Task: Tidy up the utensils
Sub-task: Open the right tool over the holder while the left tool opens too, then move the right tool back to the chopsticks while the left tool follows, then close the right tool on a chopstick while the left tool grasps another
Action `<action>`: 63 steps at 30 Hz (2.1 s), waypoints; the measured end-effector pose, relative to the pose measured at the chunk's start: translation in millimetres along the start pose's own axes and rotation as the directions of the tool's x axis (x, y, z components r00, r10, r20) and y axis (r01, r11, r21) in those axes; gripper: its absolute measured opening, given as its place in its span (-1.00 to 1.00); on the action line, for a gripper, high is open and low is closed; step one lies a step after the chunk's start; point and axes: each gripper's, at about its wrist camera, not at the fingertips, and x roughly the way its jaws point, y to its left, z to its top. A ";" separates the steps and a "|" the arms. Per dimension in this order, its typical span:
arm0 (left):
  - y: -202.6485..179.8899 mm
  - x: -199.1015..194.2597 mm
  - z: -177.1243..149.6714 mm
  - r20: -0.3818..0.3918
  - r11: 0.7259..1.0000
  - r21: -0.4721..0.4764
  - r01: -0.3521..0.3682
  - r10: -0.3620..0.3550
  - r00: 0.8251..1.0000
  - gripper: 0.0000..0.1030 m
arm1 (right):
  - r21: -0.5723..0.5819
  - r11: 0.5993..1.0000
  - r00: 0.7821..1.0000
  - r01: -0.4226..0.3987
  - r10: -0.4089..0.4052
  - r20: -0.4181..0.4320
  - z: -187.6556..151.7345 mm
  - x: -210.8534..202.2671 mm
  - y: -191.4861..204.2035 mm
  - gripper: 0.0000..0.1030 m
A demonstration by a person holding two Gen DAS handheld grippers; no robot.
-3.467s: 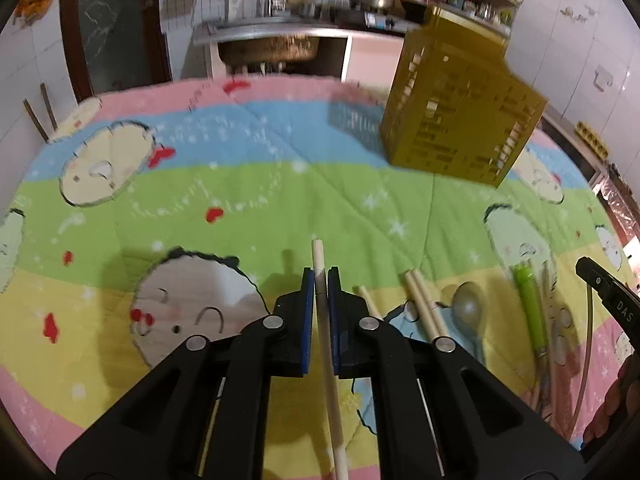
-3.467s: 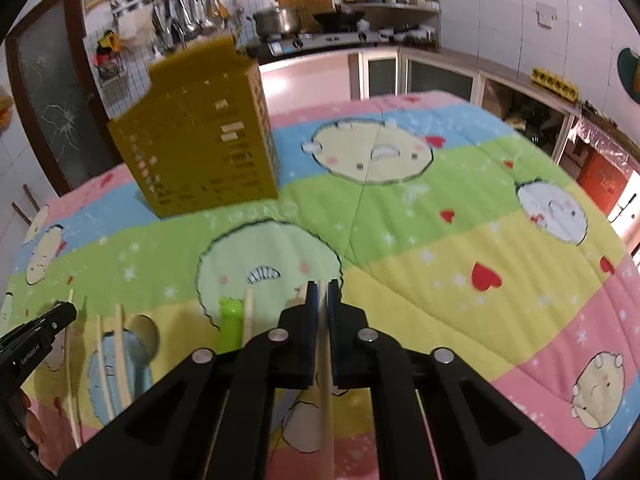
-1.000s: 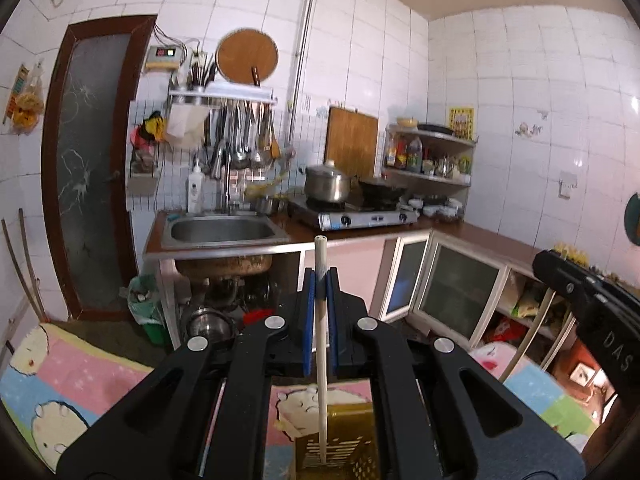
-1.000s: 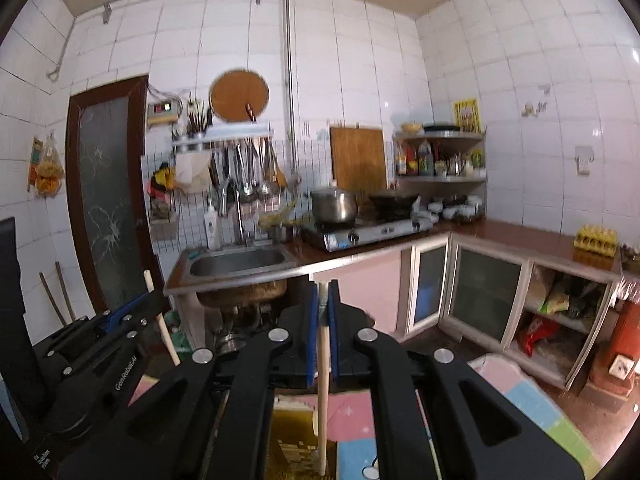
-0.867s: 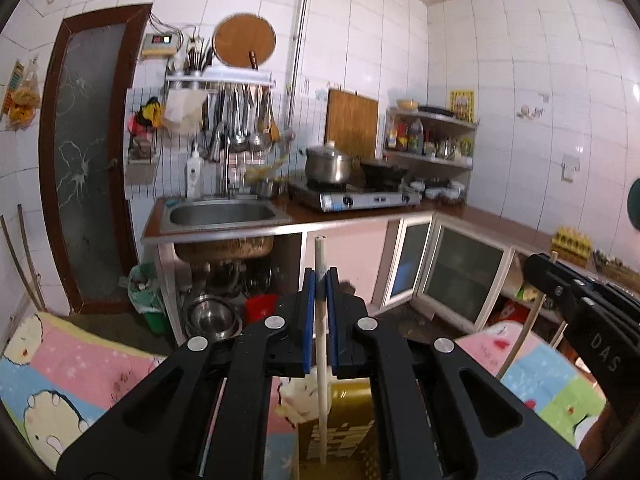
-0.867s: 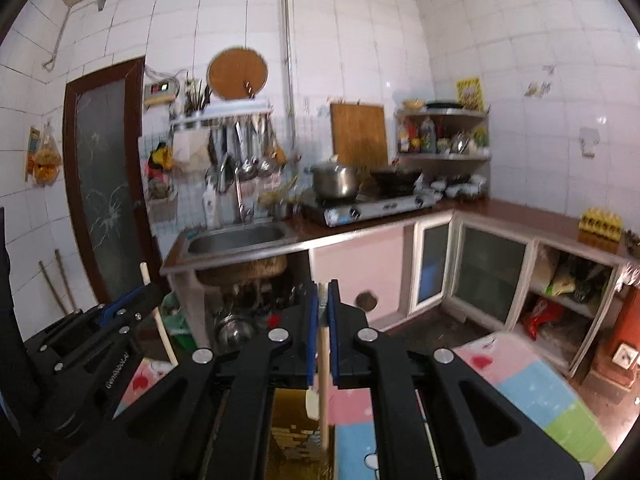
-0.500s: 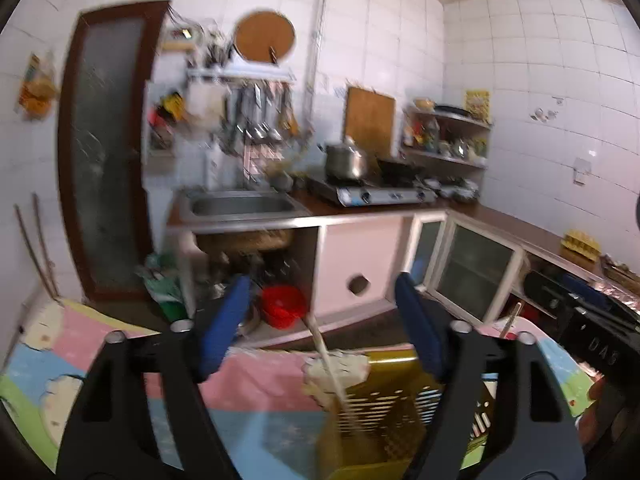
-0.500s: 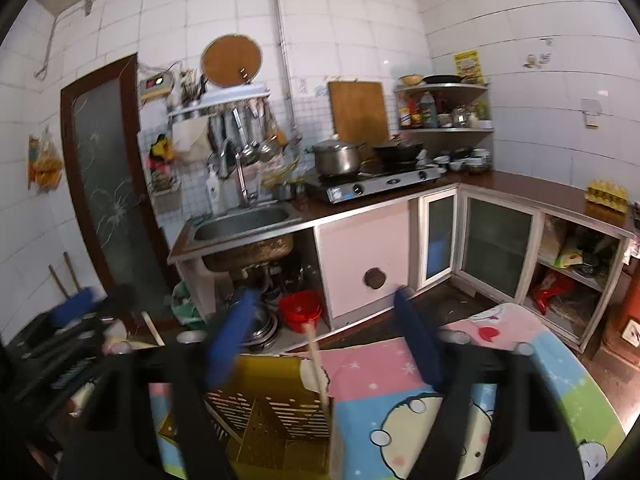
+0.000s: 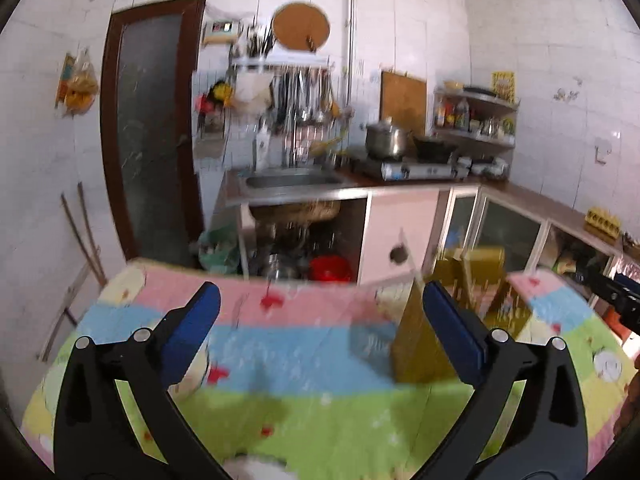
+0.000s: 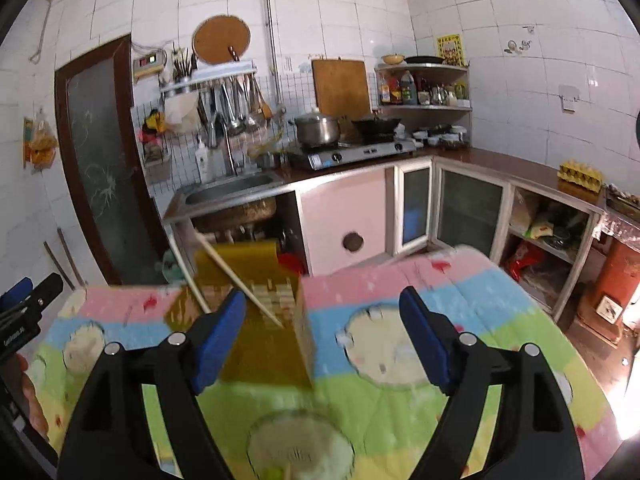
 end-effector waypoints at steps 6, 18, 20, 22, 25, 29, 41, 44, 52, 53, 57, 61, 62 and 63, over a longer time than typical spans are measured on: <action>9.6 -14.2 -43.1 -0.074 1.000 0.002 -0.008 0.008 0.997 0.90 | -0.026 1.000 0.999 0.012 -0.013 -0.052 -53.4 -21.1 -1.7 0.52; -2.4 -23.2 -98.4 -0.151 1.000 0.018 0.002 0.001 0.988 0.90 | -0.005 0.999 0.989 0.054 -0.054 -0.140 -114.2 -20.1 -17.5 0.52; -5.3 -23.1 -104.7 -0.164 1.000 0.017 0.007 -0.004 0.986 0.90 | 0.001 0.998 0.986 0.061 -0.060 -0.155 -123.0 -16.4 -18.5 0.52; -7.5 -20.4 -113.3 -0.185 1.000 0.017 0.007 -0.004 0.983 0.90 | 0.012 0.998 0.982 0.066 -0.063 -0.179 -132.6 -10.0 -21.1 0.52; -9.3 -12.8 -127.2 -0.225 1.000 0.017 0.005 -0.001 0.974 0.90 | 0.033 0.996 0.974 0.083 -0.074 -0.215 -146.3 0.2 -23.8 0.52; -11.3 -2.1 -143.1 -0.262 0.999 0.035 -0.004 0.013 0.965 0.90 | 0.044 0.995 0.965 0.095 -0.081 -0.250 -159.0 11.1 -25.6 0.52; -9.1 28.0 -167.3 -0.410 1.000 0.005 0.003 -0.001 0.912 0.90 | 0.009 0.997 0.964 0.076 -0.072 -0.255 -162.7 11.9 -14.6 0.52; -9.9 31.5 -169.8 -0.430 1.000 0.008 0.003 0.000 0.903 0.90 | -0.012 0.998 0.962 0.060 -0.061 -0.267 -163.5 13.9 -7.7 0.52; -14.6 37.4 -174.3 -0.462 0.999 0.036 -0.016 0.031 0.886 0.90 | -0.065 0.997 0.951 0.048 -0.065 -0.303 -167.2 20.1 3.9 0.51; -15.4 37.7 -174.8 -0.463 0.999 0.041 -0.018 0.035 0.886 0.90 | -0.068 0.997 0.950 0.048 -0.067 -0.305 -167.7 20.0 4.7 0.52; -16.4 38.2 -175.3 -0.470 0.999 0.047 -0.023 0.042 0.882 0.90 | -0.085 0.995 0.946 0.052 -0.076 -0.316 -169.2 22.3 7.5 0.51; -17.7 38.5 -175.3 -0.478 0.998 0.049 -0.028 0.048 0.877 0.90 | -0.094 0.994 0.943 0.062 -0.089 -0.321 -170.2 21.4 9.6 0.49; -18.8 38.6 -175.2 -0.483 0.998 0.050 -0.031 0.051 0.874 0.89 | -0.100 0.993 0.941 0.061 -0.090 -0.326 -170.4 21.9 11.4 0.46; -20.0 38.4 -175.4 -0.487 0.998 0.051 -0.032 0.053 0.872 0.89 | -0.107 0.993 0.940 0.058 -0.091 -0.329 -170.6 22.3 12.8 0.41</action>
